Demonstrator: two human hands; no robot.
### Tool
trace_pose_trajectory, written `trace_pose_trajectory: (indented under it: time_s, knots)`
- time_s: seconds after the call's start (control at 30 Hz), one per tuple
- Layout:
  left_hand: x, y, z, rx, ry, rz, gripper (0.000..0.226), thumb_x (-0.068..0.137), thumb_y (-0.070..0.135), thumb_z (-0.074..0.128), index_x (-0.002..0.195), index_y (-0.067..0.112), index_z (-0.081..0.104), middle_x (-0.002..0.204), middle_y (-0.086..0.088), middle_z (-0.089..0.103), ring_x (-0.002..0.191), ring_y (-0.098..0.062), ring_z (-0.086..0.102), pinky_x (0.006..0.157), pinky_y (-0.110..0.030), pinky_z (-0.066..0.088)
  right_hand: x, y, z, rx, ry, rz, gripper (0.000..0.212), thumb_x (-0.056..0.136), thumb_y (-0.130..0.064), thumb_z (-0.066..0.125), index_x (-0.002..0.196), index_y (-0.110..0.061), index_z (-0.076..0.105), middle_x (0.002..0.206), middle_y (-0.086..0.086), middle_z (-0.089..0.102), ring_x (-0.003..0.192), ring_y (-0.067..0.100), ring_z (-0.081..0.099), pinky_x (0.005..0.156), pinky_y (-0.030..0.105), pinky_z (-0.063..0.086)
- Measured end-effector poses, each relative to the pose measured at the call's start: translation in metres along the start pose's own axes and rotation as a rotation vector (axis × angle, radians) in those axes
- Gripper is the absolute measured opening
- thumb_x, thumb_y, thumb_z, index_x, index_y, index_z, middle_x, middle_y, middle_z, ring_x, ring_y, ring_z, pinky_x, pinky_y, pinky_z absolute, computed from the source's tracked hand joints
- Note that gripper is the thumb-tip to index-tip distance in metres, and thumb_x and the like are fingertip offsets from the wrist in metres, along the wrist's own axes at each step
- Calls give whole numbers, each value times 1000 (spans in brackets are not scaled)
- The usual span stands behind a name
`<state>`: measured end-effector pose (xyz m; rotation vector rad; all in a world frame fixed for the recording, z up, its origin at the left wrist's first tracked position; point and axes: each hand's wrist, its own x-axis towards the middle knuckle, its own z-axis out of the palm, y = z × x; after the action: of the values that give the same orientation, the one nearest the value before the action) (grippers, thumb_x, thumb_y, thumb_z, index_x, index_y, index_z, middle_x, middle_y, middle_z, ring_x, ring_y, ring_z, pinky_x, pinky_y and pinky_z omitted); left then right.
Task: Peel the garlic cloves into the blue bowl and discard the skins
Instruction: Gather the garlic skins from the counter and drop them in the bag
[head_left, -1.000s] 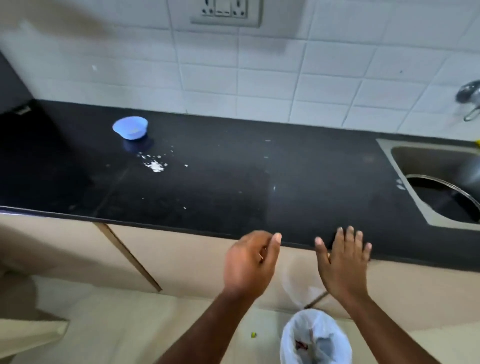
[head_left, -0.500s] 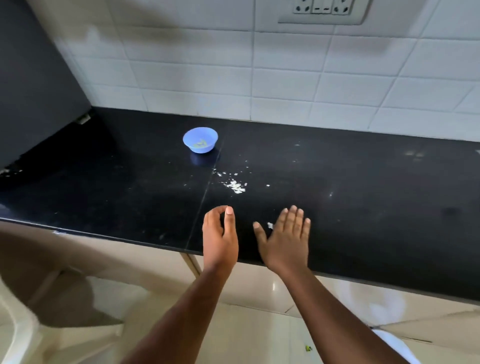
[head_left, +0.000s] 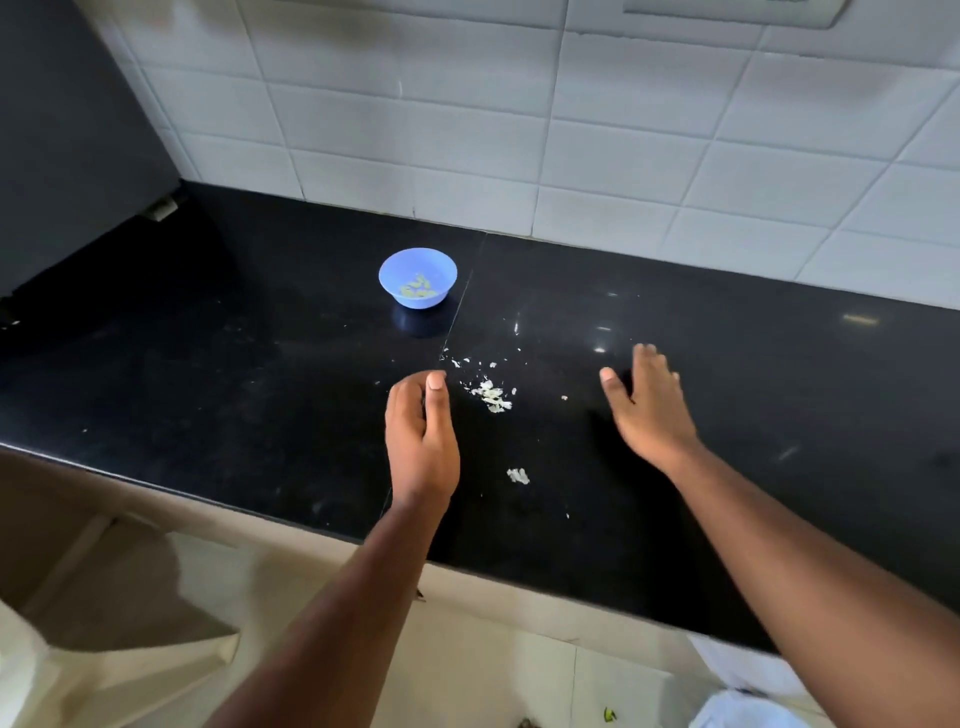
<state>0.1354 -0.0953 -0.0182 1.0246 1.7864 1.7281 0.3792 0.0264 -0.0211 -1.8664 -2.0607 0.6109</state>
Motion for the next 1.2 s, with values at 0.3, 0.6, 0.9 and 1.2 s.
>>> trace_pose_trajectory:
  time_s: [0.3,0.6,0.9,1.2]
  knots:
    - [55,-20,-11,86,86,-55,62,98,67,36,121,19,70,119,9,65,111,7,56,93,-4,36,7,-100,61,-356,-228,-400,95,98,-74,-1,165,-6,-6,174,9,-9,160,21,-16,130,41,-8]
    - [87,-26,6,105,53,17,41,105,55,43,114,22,64,113,9,65,108,-2,60,94,-18,45,56,-99,32,79,-211,-425,71,110,-53,29,166,-11,14,172,-1,7,156,2,-4,124,19,-9]
    - [85,-29,5,80,21,40,57,103,58,42,128,12,65,123,2,68,119,-14,63,100,-28,48,55,-123,68,-413,-322,-695,96,93,-73,-14,167,-13,-2,175,2,-8,159,13,-17,130,34,-10]
    - [141,-38,-44,348,-44,256,57,108,47,41,136,2,62,145,-14,60,145,-30,47,122,-36,33,-18,-100,55,307,-519,-575,58,110,-43,29,163,-18,30,170,-10,26,158,2,15,131,32,9]
